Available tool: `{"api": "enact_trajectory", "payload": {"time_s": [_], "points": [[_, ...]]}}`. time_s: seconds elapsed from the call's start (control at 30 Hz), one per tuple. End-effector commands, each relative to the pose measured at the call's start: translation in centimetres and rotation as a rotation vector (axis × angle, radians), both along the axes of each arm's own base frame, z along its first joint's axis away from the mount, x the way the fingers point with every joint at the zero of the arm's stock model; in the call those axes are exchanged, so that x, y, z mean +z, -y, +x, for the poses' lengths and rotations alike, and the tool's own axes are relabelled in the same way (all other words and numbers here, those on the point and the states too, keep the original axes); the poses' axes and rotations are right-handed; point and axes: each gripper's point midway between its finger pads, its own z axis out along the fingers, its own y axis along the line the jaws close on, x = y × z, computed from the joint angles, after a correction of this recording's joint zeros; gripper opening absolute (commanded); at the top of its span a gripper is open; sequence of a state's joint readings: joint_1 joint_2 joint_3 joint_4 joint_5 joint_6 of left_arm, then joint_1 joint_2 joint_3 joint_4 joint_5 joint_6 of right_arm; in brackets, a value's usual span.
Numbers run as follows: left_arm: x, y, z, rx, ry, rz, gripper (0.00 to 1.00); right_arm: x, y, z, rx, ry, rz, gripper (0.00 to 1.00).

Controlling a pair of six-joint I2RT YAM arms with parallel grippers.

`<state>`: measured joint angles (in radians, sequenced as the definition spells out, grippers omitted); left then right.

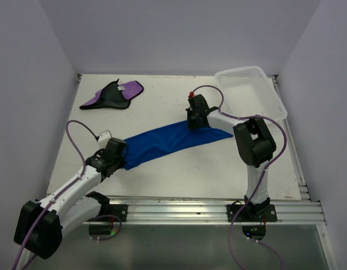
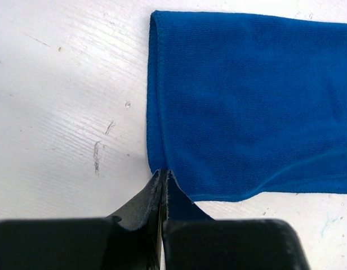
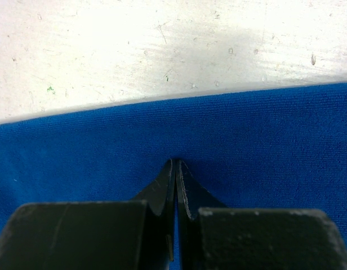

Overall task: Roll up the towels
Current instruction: Fold the towel

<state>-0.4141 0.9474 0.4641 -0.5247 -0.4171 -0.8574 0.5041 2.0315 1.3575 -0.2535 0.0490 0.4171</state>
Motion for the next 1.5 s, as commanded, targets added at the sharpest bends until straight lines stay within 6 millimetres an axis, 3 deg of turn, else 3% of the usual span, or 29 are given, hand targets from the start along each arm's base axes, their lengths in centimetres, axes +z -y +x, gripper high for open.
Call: {"api": "enact_trajectory", "payload": {"time_s": [0.0,0.1,0.23,0.47,1.07,1.23,1.47], "points": [[1.7,-0.3,0.7,0.042,0.05,0.004,0.0,-4.2,2.3,-1.2,-0.005,-0.091,-0.098,0.0],[1.2,0.3,0.7,0.01,0.044,-0.018,0.0,-4.2,2.2,-1.2,-0.004,-0.094,-0.097,0.0],[-0.1,0.5,0.3,-0.002,0.007,-0.02,0.25,-4.2,2.3,-1.2,-0.006,-0.094,-0.098,0.0],[-1.1,1.1,0.6,-0.017,-0.003,-0.032,0.3,-4.4,2.3,-1.3,-0.004,-0.099,-0.096,0.0],[-2.5,1.6,0.5,-0.035,-0.005,-0.05,0.28,-4.7,2.2,-1.4,0.006,-0.106,-0.1,0.0],[-2.5,1.6,0.5,-0.034,-0.003,-0.049,0.09,-4.7,2.3,-1.4,0.004,-0.105,-0.103,0.0],[-2.4,1.6,0.4,-0.031,-0.001,-0.048,0.0,-4.8,2.4,-1.4,0.006,-0.108,-0.107,0.0]]}}
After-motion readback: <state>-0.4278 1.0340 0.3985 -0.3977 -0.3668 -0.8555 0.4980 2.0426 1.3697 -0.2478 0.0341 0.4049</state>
